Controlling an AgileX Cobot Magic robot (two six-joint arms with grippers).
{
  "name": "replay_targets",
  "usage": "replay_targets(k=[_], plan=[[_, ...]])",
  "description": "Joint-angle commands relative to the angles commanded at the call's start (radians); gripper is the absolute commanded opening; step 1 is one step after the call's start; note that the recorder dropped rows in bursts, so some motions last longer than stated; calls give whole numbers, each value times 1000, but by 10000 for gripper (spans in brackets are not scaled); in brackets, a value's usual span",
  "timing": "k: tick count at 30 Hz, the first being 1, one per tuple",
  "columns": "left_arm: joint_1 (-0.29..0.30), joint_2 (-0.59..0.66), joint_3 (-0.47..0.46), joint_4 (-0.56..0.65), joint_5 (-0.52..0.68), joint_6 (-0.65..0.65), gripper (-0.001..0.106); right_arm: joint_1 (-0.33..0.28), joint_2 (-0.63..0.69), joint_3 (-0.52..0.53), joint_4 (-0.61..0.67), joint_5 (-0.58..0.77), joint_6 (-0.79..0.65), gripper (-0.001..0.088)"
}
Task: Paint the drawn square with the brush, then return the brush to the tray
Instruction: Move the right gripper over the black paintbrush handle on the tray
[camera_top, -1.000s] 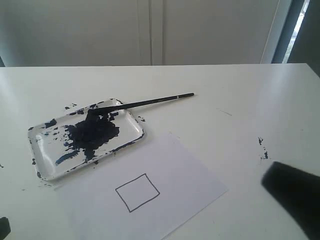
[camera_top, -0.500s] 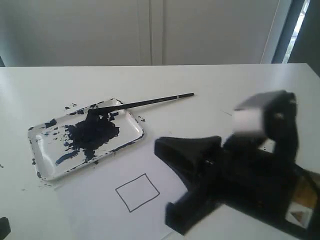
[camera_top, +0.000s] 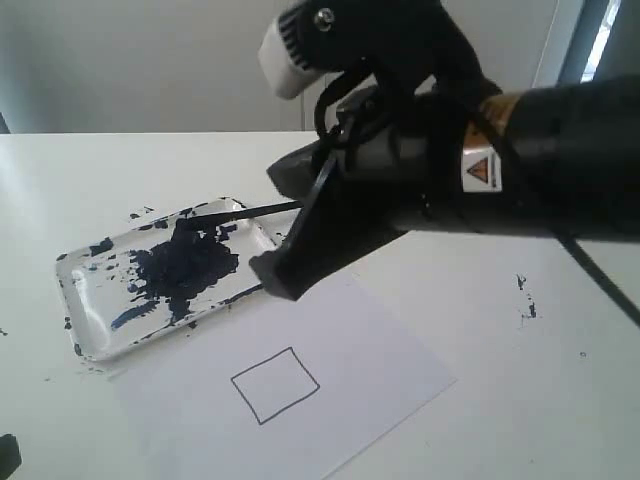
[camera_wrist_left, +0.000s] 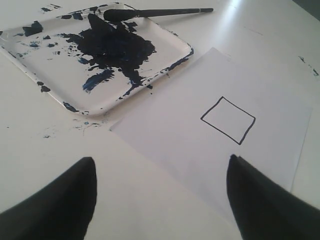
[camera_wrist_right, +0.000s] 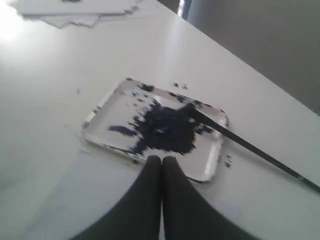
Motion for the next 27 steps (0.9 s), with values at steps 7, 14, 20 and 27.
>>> replay_targets(k=[7, 14, 20, 27], plan=[[0, 0, 0, 0, 0, 0, 749, -16, 148, -132, -439, 265, 231, 0], [0, 0, 0, 0, 0, 0, 749, -79, 330, -272, -480, 328, 225, 0], [0, 0, 0, 0, 0, 0, 749, -147, 485, -412, -480, 294, 218, 0], [0, 0, 0, 0, 0, 0, 749, -255, 771, -697, -394, 273, 56, 0]])
